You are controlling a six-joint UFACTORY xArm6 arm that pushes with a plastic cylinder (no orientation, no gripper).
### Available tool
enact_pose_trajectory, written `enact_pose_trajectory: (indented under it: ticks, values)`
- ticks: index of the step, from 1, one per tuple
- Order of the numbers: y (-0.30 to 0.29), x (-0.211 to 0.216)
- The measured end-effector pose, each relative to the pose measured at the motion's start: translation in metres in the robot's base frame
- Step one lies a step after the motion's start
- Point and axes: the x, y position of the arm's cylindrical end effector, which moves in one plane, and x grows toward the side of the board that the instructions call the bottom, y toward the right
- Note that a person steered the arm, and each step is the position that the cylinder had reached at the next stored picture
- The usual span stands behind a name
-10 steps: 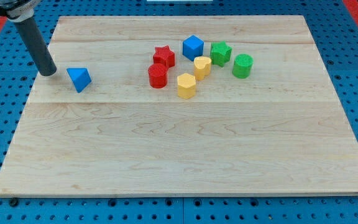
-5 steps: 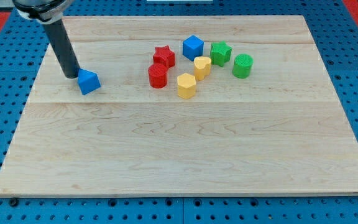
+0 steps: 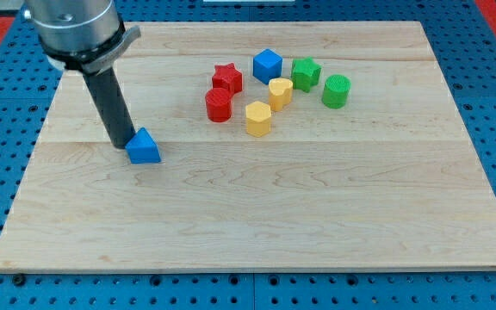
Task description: Slide the blue triangle down and right
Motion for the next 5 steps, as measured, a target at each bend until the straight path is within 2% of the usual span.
enact_pose_trajectory:
  ticks: [1,2,5]
  values:
    - [0.004,0.029]
    - [0.018,0.039]
    - [-0.005,0.031]
